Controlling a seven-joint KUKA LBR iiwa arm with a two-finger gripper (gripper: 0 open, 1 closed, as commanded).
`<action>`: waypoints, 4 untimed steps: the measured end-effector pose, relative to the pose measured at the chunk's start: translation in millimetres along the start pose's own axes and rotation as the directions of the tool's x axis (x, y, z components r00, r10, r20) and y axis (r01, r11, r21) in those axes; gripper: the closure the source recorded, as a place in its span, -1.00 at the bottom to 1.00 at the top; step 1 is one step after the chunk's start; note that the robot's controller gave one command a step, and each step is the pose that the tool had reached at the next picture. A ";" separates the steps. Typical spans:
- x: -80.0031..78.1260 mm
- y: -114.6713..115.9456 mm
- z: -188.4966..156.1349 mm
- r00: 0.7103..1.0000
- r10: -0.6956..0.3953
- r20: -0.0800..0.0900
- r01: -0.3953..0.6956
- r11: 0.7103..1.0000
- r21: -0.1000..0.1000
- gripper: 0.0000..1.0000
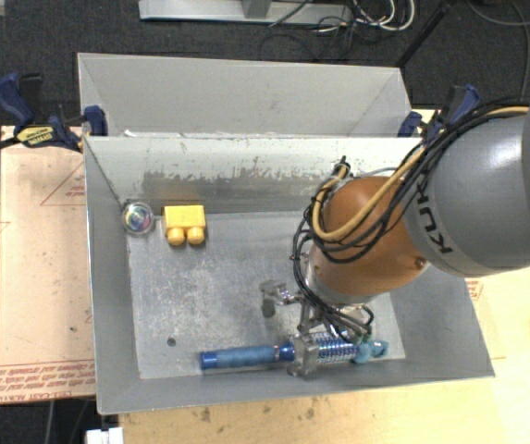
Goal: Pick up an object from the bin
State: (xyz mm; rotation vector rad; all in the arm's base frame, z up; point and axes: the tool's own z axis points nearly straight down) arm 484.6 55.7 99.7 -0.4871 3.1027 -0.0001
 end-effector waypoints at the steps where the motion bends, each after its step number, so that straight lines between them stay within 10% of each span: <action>1: -17.0 19.2 29.8 1.000 0.000 0.007 0.000 1.000 -0.001 -1.00; 2: -18.3 19.0 29.2 1.000 0.002 0.011 -0.002 1.000 -0.001 -1.00; 3: -17.5 19.6 29.6 1.000 0.002 0.008 -0.002 1.000 -0.002 1.00; 4: -18.1 19.9 3.2 1.000 0.004 0.002 -0.004 1.000 -0.001 1.00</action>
Offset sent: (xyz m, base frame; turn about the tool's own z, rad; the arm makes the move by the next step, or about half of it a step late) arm 0.0077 0.0218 -0.0297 0.0009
